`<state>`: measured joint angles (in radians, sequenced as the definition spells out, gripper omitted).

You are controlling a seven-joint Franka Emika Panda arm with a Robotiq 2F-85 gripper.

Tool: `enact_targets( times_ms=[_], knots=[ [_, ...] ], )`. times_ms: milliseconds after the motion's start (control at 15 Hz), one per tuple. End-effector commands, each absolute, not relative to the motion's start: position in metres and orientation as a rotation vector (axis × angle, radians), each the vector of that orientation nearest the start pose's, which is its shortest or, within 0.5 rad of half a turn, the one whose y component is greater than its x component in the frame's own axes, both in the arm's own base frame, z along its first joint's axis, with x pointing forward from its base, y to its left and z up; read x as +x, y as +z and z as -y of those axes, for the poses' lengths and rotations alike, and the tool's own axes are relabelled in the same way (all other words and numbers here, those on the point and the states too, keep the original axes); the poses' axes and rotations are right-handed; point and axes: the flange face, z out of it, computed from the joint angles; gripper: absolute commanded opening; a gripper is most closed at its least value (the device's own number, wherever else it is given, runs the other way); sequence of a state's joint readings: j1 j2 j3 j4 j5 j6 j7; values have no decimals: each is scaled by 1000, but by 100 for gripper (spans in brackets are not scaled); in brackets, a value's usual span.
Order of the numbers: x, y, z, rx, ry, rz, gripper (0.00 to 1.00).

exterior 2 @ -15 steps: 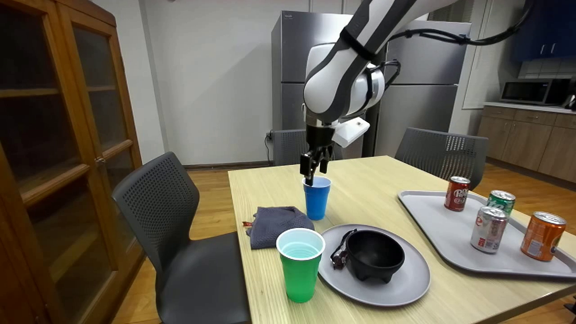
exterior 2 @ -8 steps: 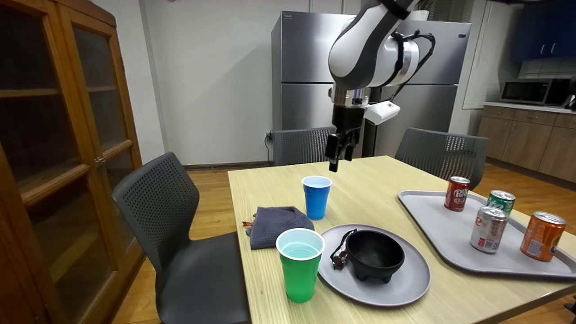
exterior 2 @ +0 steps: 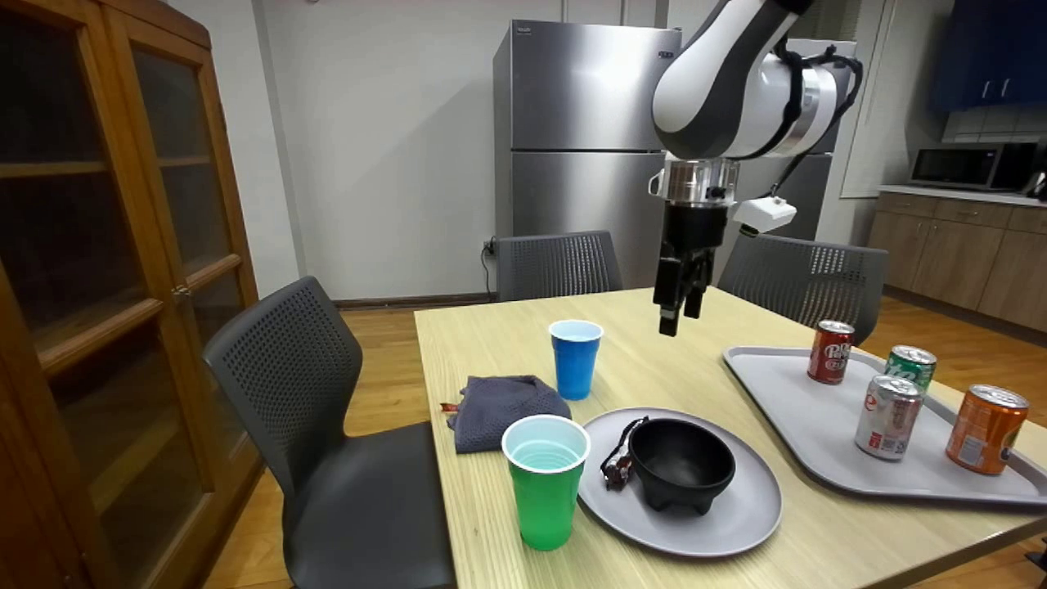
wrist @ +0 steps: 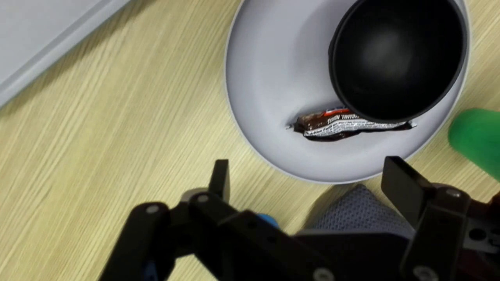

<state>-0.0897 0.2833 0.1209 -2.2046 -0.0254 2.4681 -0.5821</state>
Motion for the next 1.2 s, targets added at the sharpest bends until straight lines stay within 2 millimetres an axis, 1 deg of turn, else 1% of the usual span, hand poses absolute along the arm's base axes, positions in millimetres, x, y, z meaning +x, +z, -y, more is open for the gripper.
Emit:
enact_targets(
  times_ms=[0,333,600,933,1133],
  knots=[
    [517,259,-1,-2924,81,976,100],
    [476,252,16,-2931,127,986,100],
    [447,244,20,-2930,144,992,100],
    [420,230,14,-2918,147,1010,100],
    [414,221,3,-2920,145,1008,100]
  ],
)
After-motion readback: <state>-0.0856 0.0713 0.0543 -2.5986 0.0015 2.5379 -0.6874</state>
